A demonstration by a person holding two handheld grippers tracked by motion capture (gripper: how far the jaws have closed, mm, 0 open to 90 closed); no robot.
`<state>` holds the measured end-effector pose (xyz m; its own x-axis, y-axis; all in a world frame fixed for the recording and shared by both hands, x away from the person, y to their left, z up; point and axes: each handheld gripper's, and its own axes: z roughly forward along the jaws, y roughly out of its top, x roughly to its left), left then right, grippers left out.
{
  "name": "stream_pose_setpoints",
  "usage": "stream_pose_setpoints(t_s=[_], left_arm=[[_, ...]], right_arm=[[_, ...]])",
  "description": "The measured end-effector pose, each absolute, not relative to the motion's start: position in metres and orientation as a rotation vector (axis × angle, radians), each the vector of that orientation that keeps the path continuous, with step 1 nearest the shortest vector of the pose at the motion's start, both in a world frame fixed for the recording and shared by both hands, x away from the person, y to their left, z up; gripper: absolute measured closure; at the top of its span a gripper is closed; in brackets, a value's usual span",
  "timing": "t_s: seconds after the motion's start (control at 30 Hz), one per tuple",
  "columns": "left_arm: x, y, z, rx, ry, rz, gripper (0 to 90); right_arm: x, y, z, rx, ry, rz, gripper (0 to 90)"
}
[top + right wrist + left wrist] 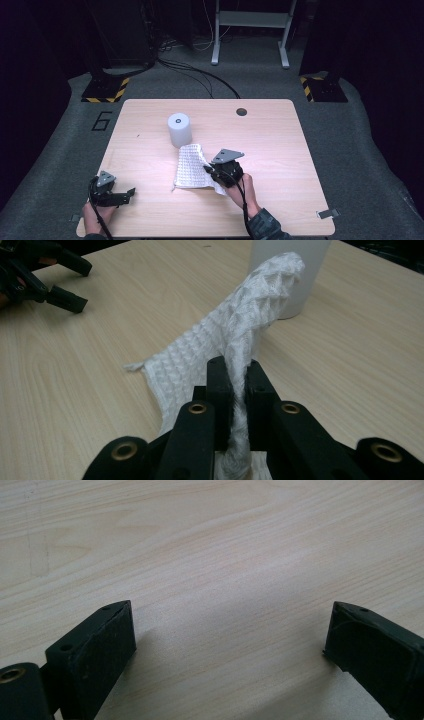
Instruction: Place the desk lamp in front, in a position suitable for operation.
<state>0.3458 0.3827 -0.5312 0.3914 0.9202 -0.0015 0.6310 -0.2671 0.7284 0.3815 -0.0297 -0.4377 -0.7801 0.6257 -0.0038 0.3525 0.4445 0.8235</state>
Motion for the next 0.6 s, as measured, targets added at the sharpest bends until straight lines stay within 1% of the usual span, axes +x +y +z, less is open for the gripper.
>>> stream_pose_setpoints(t_s=[0.2,0.6], left_arm=[[0.346,0.383,-0.531,2.0,1.324,0.571,5.5],[0.346,0.383,-0.531,2.0,1.325,0.571,5.7]], right_arm=[[0.377,-0.045,-0.424,0.839,2.347,1.265,84.6],[0.374,-0.073,-0.411,0.872,2.27,1.281,84.6]])
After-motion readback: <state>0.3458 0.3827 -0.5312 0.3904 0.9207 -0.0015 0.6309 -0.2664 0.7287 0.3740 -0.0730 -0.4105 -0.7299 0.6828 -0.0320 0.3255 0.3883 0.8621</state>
